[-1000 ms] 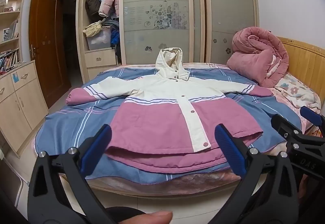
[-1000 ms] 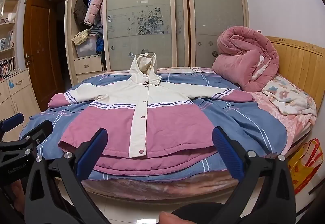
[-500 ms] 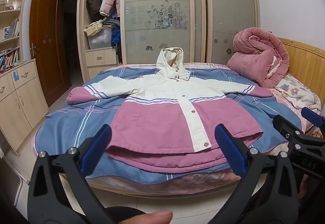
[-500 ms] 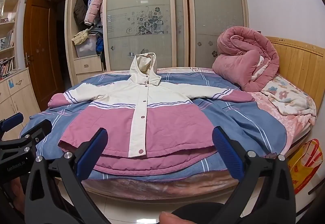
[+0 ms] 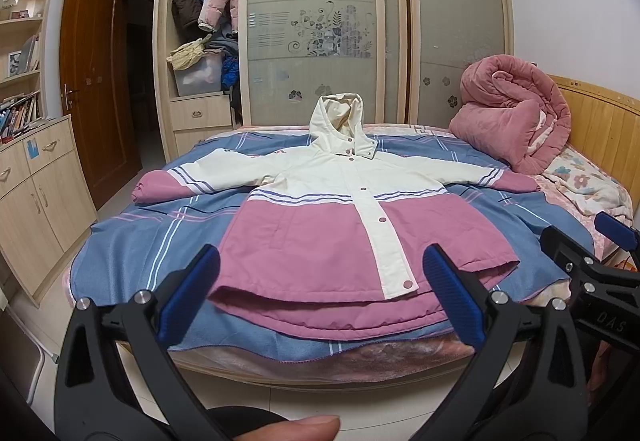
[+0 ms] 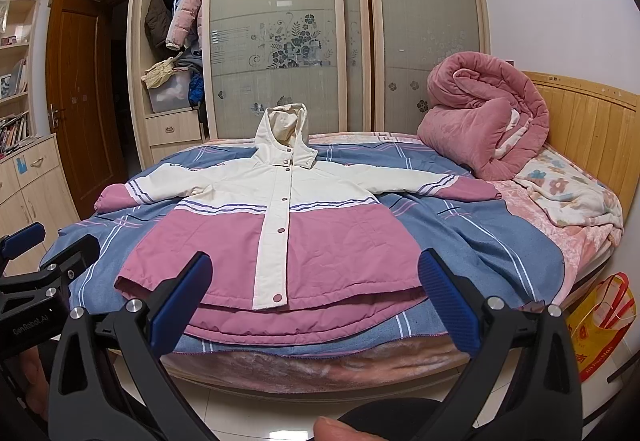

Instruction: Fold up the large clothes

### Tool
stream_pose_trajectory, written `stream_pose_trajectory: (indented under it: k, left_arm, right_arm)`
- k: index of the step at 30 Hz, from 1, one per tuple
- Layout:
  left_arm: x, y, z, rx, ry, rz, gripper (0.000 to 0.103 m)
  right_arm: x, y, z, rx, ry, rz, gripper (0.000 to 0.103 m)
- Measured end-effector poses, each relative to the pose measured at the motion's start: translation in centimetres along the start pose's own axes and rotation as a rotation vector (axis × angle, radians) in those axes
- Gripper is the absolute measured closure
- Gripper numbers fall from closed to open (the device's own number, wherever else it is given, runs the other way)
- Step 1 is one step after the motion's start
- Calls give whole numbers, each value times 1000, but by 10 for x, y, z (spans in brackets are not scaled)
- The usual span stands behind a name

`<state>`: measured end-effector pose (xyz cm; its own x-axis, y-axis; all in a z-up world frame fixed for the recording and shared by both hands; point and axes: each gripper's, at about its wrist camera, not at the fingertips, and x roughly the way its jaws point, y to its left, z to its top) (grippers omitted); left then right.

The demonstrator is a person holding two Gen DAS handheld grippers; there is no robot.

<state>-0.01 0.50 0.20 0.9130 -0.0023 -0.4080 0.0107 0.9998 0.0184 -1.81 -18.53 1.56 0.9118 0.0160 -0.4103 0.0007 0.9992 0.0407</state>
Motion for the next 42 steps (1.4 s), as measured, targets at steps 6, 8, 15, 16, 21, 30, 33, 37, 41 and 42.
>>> stream_pose_trajectory:
  k: [6, 8, 15, 16, 21, 30, 33, 37, 41, 42]
  left_arm:
    - [0, 0, 0, -1, 0, 0, 2]
    - [0, 0, 0, 0, 0, 1, 2]
    - [-1, 2, 1, -1, 0, 0, 2]
    - [-2, 4, 1, -1, 0, 0, 2]
    - [-2, 4, 1, -1, 2, 0, 2]
    - [-2, 7, 0, -1, 4, 1, 2]
    - [-2, 7, 0, -3, 4, -1, 2]
    - [3, 10, -7, -2, 7, 3, 2]
    - [5, 11, -9, -1, 9, 1, 2]
    - [5, 11, -9, -1, 8, 2, 2]
  right_arm:
    - [0, 0, 0, 1, 0, 0, 1]
    - [-1, 0, 0, 1, 0, -1, 1]
    - [-1, 1, 1, 1, 0, 0, 1]
    - [-1, 1, 1, 0, 0, 0, 1]
    - [-1, 1, 1, 1, 1, 0, 1]
    - [-1, 2, 1, 3, 3, 1, 1]
    - [0, 2, 2, 2, 5, 0, 1]
    - [-1, 3, 2, 5, 6, 1, 1]
    - [0, 5, 2, 3, 6, 0, 1]
    - [0, 6, 2, 2, 7, 0, 1]
